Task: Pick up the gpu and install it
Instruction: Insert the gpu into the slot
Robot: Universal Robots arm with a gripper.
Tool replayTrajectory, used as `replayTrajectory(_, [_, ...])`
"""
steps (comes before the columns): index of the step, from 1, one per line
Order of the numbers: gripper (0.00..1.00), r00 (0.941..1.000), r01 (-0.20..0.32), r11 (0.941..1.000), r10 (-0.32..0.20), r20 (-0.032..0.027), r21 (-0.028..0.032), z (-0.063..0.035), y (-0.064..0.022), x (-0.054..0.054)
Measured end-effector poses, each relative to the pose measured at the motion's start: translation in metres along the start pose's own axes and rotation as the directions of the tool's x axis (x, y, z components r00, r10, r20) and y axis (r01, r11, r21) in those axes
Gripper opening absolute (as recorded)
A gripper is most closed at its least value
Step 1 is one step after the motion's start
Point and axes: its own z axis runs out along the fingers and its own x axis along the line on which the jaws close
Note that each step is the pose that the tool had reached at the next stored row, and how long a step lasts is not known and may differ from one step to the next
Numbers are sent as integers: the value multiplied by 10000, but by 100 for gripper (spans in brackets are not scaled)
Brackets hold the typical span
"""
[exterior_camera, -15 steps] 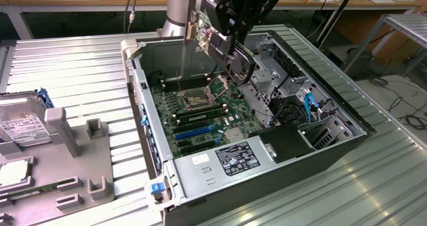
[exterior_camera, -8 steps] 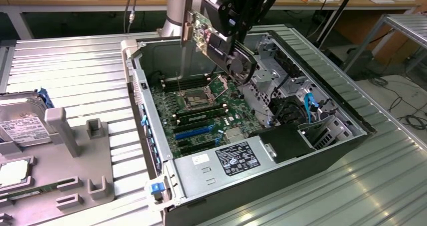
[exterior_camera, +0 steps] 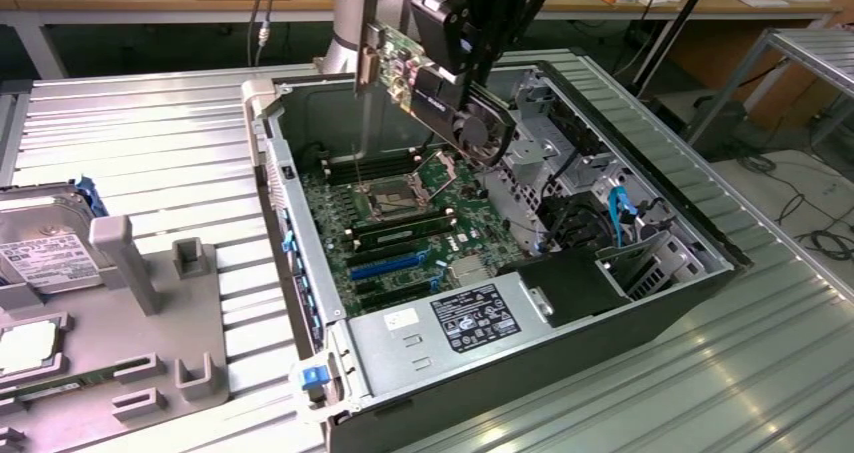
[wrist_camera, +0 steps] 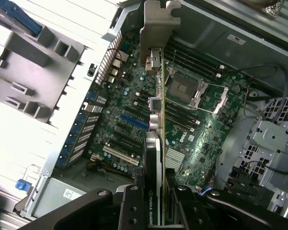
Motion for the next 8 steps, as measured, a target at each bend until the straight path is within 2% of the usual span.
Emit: replayTrajectory(8, [27, 9975, 707, 9975, -707, -32, -18, 0, 0, 0])
